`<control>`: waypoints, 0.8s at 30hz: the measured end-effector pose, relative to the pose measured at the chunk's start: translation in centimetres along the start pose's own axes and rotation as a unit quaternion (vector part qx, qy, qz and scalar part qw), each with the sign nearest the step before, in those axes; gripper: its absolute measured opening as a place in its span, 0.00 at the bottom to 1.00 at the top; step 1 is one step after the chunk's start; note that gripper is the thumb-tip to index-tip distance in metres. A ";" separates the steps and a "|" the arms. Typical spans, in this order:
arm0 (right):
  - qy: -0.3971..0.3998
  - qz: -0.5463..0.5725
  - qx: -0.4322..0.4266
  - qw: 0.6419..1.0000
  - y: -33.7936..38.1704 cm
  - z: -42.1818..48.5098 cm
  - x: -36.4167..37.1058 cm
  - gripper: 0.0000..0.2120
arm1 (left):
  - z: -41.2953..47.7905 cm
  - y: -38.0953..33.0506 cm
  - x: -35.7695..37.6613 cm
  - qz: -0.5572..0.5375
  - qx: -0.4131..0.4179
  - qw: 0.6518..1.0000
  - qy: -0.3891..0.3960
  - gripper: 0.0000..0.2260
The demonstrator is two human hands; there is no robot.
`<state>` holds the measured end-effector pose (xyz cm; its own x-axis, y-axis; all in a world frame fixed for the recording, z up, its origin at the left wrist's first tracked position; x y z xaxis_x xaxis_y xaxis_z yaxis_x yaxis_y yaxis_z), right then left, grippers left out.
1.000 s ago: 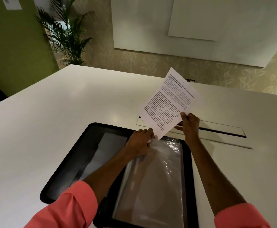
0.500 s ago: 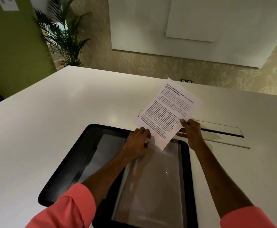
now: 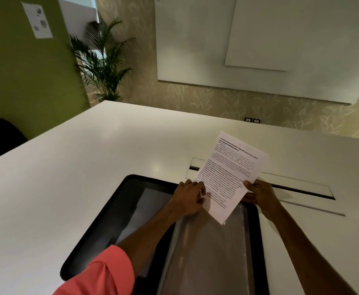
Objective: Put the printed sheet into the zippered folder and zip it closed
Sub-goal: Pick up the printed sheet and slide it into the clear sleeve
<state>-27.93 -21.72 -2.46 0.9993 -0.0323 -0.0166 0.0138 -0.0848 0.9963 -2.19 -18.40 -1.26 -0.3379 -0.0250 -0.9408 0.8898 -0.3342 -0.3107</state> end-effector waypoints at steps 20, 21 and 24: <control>0.004 -0.094 0.024 0.995 0.9 2.3 -1.9 0.16 | 0.4 3.3 -2.5 0.148 0.043 0.987 0.036 0.14; 0.005 -0.097 0.026 0.995 0.8 2.4 -2.1 0.16 | 0.4 3.1 -2.5 0.145 0.044 0.988 0.030 0.14; 0.014 -0.105 0.037 0.994 0.5 2.5 -2.6 0.17 | 0.4 3.1 -2.2 0.130 0.044 0.990 0.026 0.12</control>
<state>-30.59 -24.21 -2.13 0.9755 0.0222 -0.2191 0.2198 -0.1589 0.9625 1.13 -19.76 -0.13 -0.0835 -0.0737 -0.9938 0.9138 -0.4035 -0.0469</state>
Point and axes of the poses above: each hand's wrist, its own z-axis towards the middle knuckle, its own x-axis out of the palm, y = z × x, the point moved 9 cm from there along z, towards the middle knuckle, and after that the axes turned 2 degrees about -y, right-handed, at the moved point
